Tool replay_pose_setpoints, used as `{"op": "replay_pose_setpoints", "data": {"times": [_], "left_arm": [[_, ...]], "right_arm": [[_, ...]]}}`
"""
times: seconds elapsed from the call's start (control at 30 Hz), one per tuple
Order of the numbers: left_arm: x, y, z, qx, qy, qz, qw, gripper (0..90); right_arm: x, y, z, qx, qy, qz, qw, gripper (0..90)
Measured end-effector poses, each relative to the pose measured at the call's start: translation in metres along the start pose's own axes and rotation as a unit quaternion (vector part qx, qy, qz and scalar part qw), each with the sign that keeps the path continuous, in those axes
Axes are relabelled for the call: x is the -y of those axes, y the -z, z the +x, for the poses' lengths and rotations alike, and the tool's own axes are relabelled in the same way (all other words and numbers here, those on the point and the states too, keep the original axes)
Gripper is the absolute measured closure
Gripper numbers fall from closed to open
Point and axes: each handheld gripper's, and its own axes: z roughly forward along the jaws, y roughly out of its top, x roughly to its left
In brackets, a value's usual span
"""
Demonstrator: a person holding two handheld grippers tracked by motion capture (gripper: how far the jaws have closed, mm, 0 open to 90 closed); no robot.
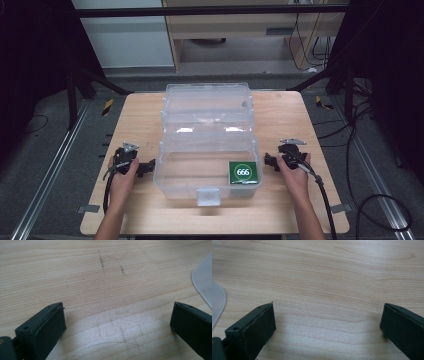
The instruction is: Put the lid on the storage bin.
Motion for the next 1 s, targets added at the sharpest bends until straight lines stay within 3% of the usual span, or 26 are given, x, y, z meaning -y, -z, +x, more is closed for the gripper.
{"op": "replay_pose_setpoints", "data": {"times": [0.07, 0.2, 0.3, 0.33, 0.4, 0.5, 0.53, 0.57, 0.63, 0.7, 0.73, 0.77, 0.83, 0.87, 0.9, 0.93, 1.0], "left_arm": [[0.001, 0.002, 0.0, 0.007, -0.016, -0.003, 0.9998, 0.0], [0.0, 0.01, 0.0, 0.003, -0.025, -0.014, 0.9996, 3.3], [-0.003, 0.022, 0.005, 0.03, -0.013, -0.029, 0.9991, 3.1], [-0.004, 0.025, 0.006, 0.032, -0.019, -0.031, 0.9988, 3.0], [-0.005, 0.035, 0.007, 0.036, -0.053, -0.029, 0.9975, 3.0], [-0.008, 0.052, 0.009, 0.051, -0.078, -0.041, 0.9948, 2.8], [-0.011, 0.059, 0.009, 0.054, -0.09, -0.044, 0.9935, 2.9], [-0.013, 0.066, 0.008, 0.059, -0.101, -0.045, 0.9922, 3.0], [-0.02, 0.079, 0.005, 0.072, -0.118, -0.054, 0.9889, 3.2], [-0.028, 0.095, -0.002, 0.082, -0.144, -0.067, 0.9839, 3.5], [-0.031, 0.1, -0.005, 0.087, -0.15, -0.073, 0.9823, 4.1], [-0.034, 0.107, -0.009, 0.097, -0.16, -0.079, 0.9791, 4.1], [-0.042, 0.122, -0.019, 0.105, -0.183, -0.082, 0.9739, 4.1], [-0.048, 0.132, -0.027, 0.109, -0.193, -0.091, 0.9709, 4.1], [-0.048, 0.132, -0.027, 0.109, -0.193, -0.091, 0.9709, 4.3], [-0.052, 0.137, -0.032, 0.116, -0.198, -0.094, 0.9689, 4.1], [-0.056, 0.142, -0.04, 0.126, -0.205, -0.095, 0.966, 3.3]], "right_arm": [[0.0, 0.0, 0.0, -0.001, 0.001, 0.0, 1.0, 0.4], [0.0, 0.0, -0.002, -0.009, 0.007, 0.0, 0.9999, 1.5], [-0.001, 0.006, -0.003, -0.008, 0.045, -0.002, 0.9989, 5.6], [-0.002, 0.011, -0.003, -0.003, 0.064, -0.006, 0.9979, 5.4], [-0.006, 0.02, -0.004, -0.007, 0.084, -0.007, 0.9964, 7.3], [-0.016, 0.035, -0.005, 0.006, 0.12, -0.008, 0.9928, 10.1], [-0.021, 0.042, -0.005, 0.005, 0.124, -0.01, 0.9922, 11.2], [-0.031, 0.057, -0.007, -0.002, 0.149, -0.013, 0.9887, 13.9], [-0.037, 0.064, -0.007, -0.001, 0.158, -0.014, 0.9873, 15.6], [-0.052, 0.081, -0.007, -0.012, 0.175, -0.023, 0.9842, 18.3], [-0.063, 0.093, -0.006, -0.028, 0.189, -0.027, 0.9812, 23.6], [-0.063, 0.093, -0.006, -0.028, 0.189, -0.027, 0.9812, 23.6], [-0.077, 0.107, -0.002, -0.046, 0.215, -0.026, 0.9752, 27.1], [-0.089, 0.117, 0.003, -0.056, 0.245, -0.024, 0.9677, 32.6], [-0.089, 0.117, 0.003, -0.056, 0.245, -0.024, 0.9677, 32.6], [-0.1, 0.126, 0.008, -0.067, 0.262, -0.028, 0.9624, 36.6], [-0.103, 0.129, 0.01, -0.074, 0.266, -0.03, 0.9607, 37.6]]}}
